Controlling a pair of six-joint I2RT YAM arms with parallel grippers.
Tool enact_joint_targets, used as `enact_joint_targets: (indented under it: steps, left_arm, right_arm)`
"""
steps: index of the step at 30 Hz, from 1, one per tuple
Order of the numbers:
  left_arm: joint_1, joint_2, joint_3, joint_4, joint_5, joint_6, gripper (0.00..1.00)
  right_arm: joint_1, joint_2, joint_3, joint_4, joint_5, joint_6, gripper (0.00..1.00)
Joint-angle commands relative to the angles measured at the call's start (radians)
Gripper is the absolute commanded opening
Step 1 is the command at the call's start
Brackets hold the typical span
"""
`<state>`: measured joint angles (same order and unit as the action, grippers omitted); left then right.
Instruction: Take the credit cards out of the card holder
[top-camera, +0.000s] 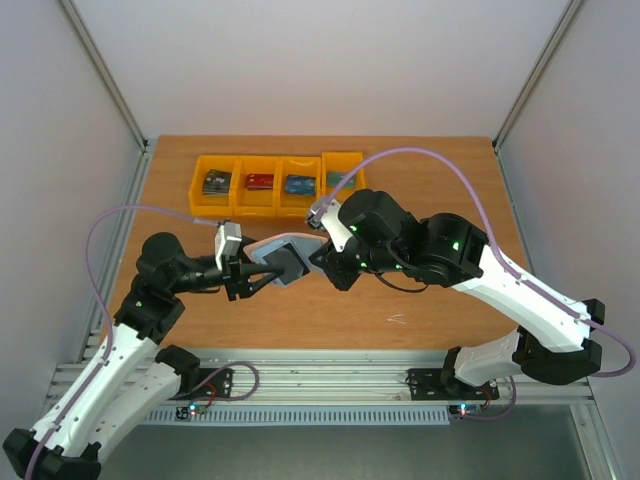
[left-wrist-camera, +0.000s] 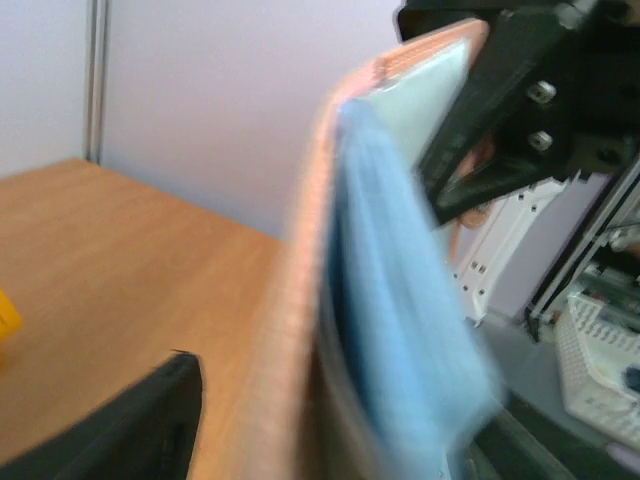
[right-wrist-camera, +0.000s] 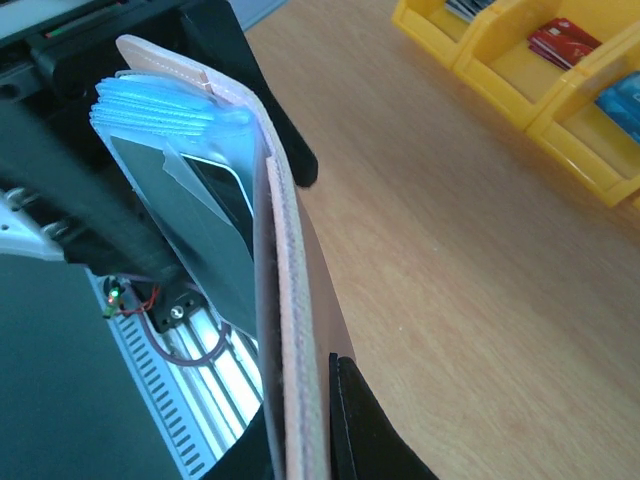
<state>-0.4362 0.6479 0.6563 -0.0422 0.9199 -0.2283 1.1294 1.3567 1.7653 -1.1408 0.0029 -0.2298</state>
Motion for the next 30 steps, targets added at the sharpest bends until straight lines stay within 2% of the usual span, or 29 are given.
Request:
enact_joint_targets:
  steps: [1,3,4,6,7,8,11,14,16,17,20,22,24,26,30]
  left_arm:
    - [0.003,0.005,0.015,0.094,0.038,-0.033,0.38]
    - [0.003,-0.002,0.013,0.083,0.073,-0.033,0.13]
    - [0.003,-0.007,0.013,0.071,0.087,-0.025,0.03]
    - [0.003,-0.022,0.014,0.013,0.071,-0.007,0.0]
    - [0.003,-0.031,0.015,-0.031,0.019,0.007,0.0]
    - [0.004,-0.037,0.019,-0.082,-0.058,0.012,0.0]
    - [0.002,-0.024,0.037,-0.256,-0.441,0.048,0.0]
    - [0.003,0.032,0.052,-0.378,-0.812,0.126,0.0]
    - [0.003,0.078,0.068,-0.44,-0.955,0.217,0.0]
    - [0.002,0.093,0.076,-0.454,-0.981,0.223,0.0]
    - [0.002,0.097,0.094,-0.456,-0.867,0.264,0.0]
    - [0.002,0.098,0.103,-0.435,-0.763,0.231,0.0]
    - [0.002,0.1,0.113,-0.414,-0.666,0.17,0.0]
    - [0.002,0.094,0.12,-0.387,-0.543,0.129,0.0]
    - [0.004,0.049,0.101,-0.27,-0.261,0.052,0.0]
  right_arm:
    - [0.001,-0.016,0.015,0.065,-0.076,-0.036,0.01]
    - [-0.001,-0.029,-0.007,0.082,-0.081,-0.038,0.01]
    - [-0.006,-0.034,-0.015,0.087,-0.08,-0.035,0.01]
    - [-0.02,-0.044,-0.027,0.082,-0.059,-0.022,0.01]
    - [-0.035,-0.045,-0.031,0.071,-0.037,-0.007,0.07]
    - [-0.051,-0.047,-0.032,0.052,-0.011,0.015,0.15]
    - [-0.123,-0.05,-0.029,-0.032,0.114,0.08,0.36]
    - [-0.135,-0.05,-0.017,-0.106,0.23,0.096,0.41]
    - [-0.135,-0.034,0.002,-0.136,0.229,0.086,0.42]
    - [-0.128,-0.02,0.008,-0.137,0.197,0.071,0.42]
    - [-0.041,0.024,0.013,-0.062,0.067,-0.02,0.37]
    - [0.014,0.044,0.005,0.047,-0.147,-0.096,0.36]
    - [0.024,0.05,-0.032,0.224,-0.318,-0.091,0.34]
    - [0.022,0.045,-0.072,0.331,-0.372,-0.072,0.34]
    - [-0.031,0.032,-0.156,0.391,-0.356,-0.031,0.34]
